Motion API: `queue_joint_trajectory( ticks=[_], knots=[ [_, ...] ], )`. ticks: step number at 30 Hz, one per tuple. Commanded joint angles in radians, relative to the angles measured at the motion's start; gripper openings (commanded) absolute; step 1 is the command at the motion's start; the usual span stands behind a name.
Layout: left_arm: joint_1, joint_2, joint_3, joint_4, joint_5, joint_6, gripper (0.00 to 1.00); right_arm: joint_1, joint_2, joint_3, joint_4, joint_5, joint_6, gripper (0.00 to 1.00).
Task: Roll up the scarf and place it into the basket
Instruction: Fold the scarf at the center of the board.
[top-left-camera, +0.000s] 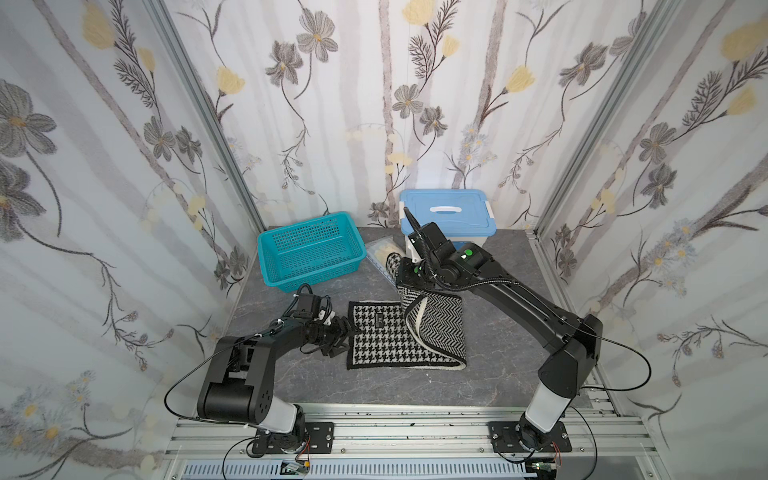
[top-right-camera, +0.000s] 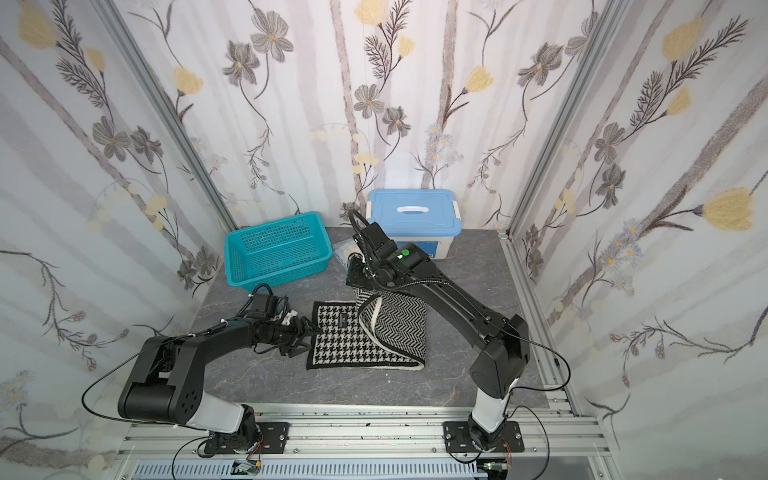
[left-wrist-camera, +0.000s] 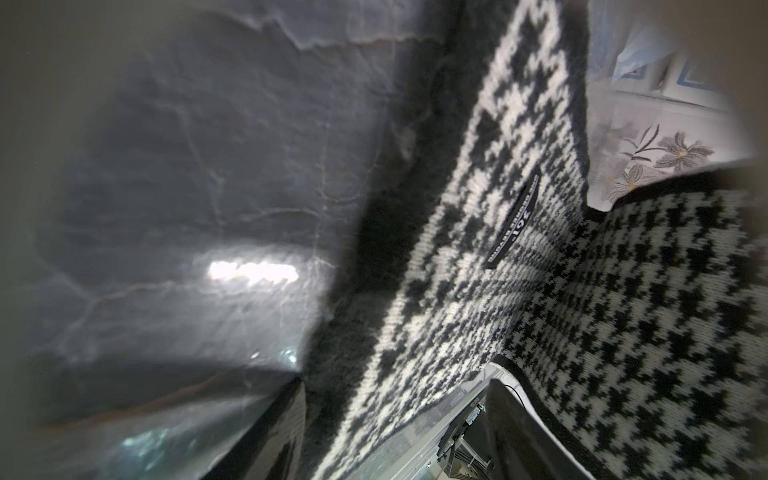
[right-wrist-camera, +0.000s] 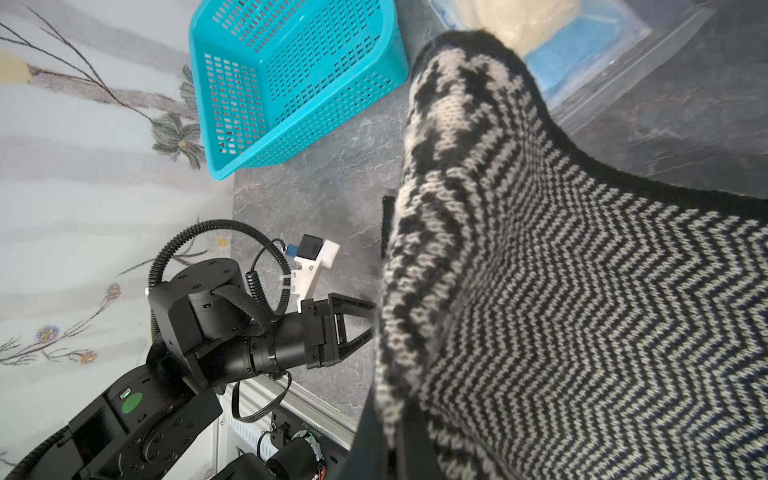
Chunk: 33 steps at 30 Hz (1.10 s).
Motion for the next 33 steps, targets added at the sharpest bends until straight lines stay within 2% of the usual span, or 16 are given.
queue_joint_trajectory(
  ticks=[1,9,24,33],
  knots=[
    [0.013,0.007,0.003,-0.114,-0.101,0.039,0.71,0.030,0.041,0.003,0.093,-0.014,0.062,0.00],
    [0.051,0.002,0.025,-0.192,-0.094,0.103,0.71,0.075,0.123,0.007,0.187,-0.051,0.124,0.00],
    [0.092,0.013,0.038,-0.189,-0.081,0.088,0.71,0.154,0.219,-0.030,0.149,-0.065,0.140,0.00],
    [0.109,-0.058,0.017,-0.236,-0.085,0.097,0.71,0.165,0.234,-0.106,0.287,-0.054,0.170,0.00]
  ],
)
